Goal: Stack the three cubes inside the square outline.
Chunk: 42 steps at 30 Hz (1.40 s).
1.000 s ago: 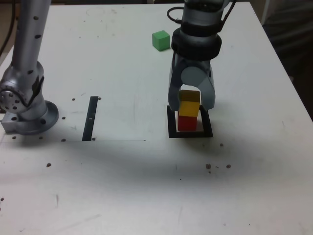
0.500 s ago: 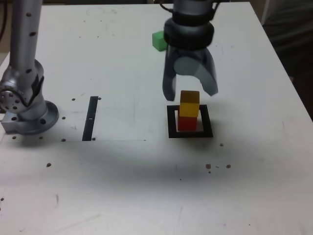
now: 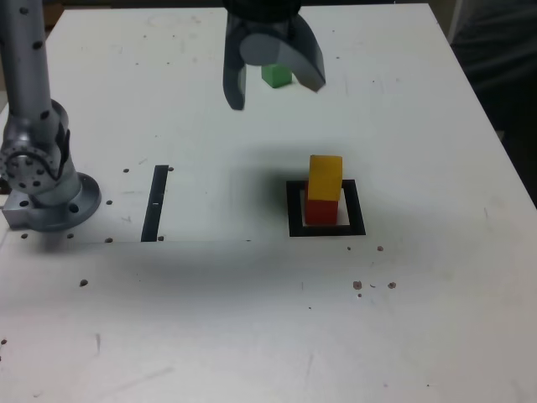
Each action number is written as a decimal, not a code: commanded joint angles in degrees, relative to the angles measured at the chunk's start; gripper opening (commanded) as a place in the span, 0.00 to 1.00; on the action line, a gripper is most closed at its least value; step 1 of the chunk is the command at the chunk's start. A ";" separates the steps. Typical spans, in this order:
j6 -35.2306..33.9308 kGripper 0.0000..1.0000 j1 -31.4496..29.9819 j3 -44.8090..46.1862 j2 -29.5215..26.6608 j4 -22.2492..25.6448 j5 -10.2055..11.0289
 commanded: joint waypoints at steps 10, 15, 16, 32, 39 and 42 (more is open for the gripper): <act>5.73 1.00 13.21 -4.70 4.52 -0.50 0.67; 7.54 1.00 17.87 -7.12 6.27 0.01 0.71; 7.85 1.00 18.72 -7.60 6.71 0.08 0.70; 10.38 1.00 26.92 -14.40 15.95 0.35 0.42; 10.86 1.00 29.07 -16.23 19.57 0.18 0.36; 10.97 1.00 29.74 -17.30 20.93 0.17 0.26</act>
